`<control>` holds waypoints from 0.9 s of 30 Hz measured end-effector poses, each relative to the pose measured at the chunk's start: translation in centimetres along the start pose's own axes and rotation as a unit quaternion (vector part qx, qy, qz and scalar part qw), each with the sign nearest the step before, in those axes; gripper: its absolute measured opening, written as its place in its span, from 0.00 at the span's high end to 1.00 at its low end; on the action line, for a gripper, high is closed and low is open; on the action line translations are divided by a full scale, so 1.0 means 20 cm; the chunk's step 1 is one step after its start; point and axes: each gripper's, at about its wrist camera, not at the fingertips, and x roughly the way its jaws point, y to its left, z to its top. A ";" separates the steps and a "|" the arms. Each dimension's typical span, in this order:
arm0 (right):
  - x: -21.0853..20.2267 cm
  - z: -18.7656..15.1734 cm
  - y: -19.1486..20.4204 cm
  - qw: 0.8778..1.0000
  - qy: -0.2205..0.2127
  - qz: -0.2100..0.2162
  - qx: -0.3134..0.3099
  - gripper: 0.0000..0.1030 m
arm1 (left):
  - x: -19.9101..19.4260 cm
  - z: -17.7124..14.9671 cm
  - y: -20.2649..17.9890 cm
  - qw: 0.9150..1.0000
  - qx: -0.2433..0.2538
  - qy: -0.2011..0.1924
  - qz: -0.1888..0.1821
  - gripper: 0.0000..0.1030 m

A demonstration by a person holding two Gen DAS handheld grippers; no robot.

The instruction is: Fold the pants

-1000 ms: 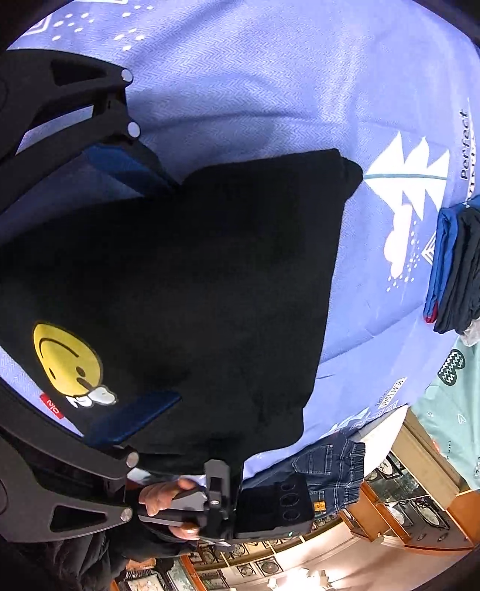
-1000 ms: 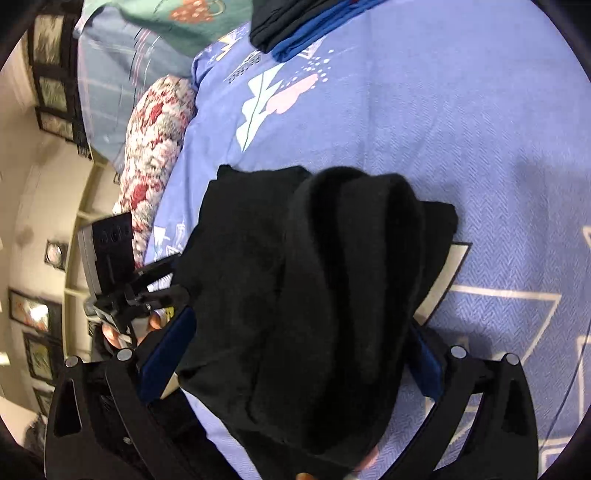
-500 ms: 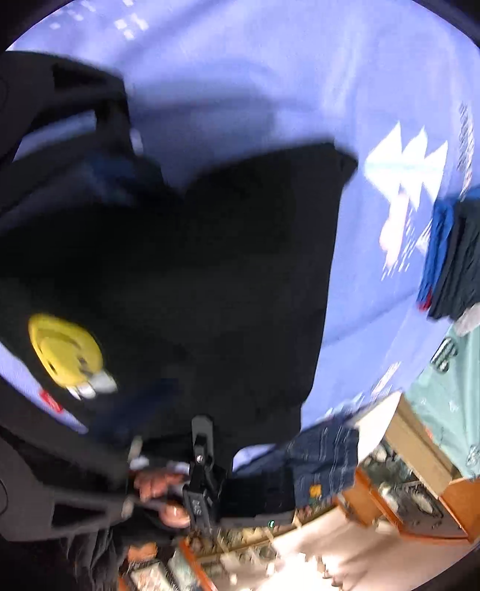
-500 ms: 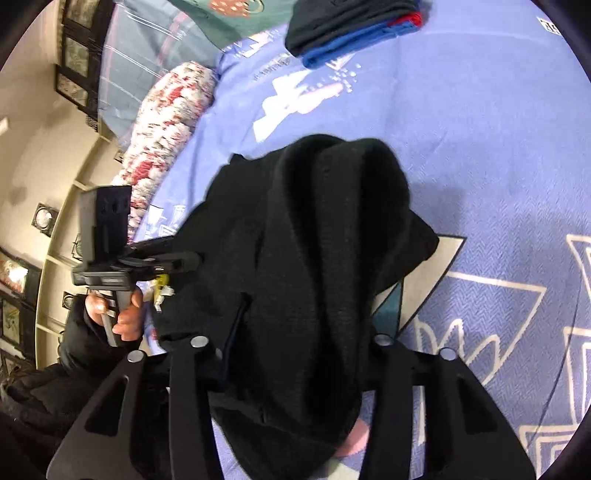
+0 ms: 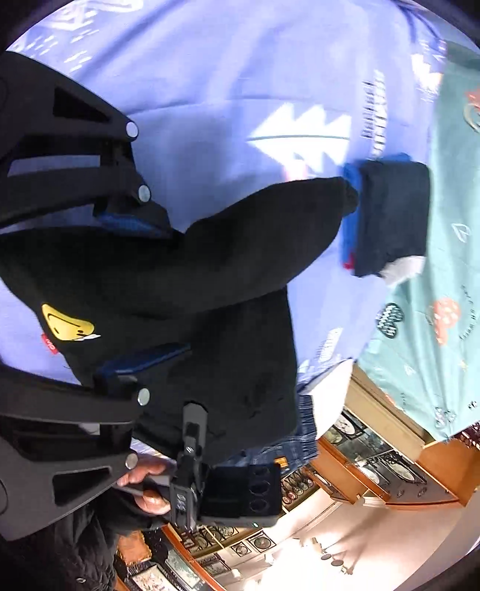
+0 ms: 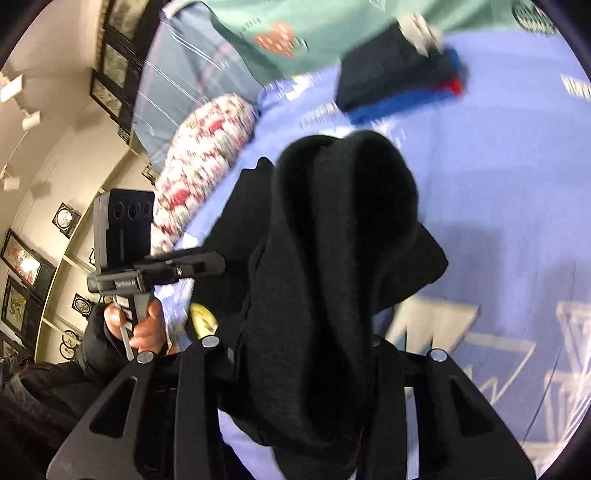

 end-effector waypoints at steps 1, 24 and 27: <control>-0.01 0.08 0.00 1.000 -0.009 -0.001 -0.004 0.64 | 0.01 0.04 0.00 1.000 0.001 -0.003 0.004 0.49; 0.44 1.71 -0.91 0.952 -0.097 -0.273 0.099 0.24 | 0.65 1.45 0.83 0.979 -0.128 -0.078 0.140 0.27; 0.27 1.58 -0.89 0.957 -0.178 -0.205 0.099 0.24 | 0.45 1.39 0.79 0.976 -0.128 -0.124 0.129 0.17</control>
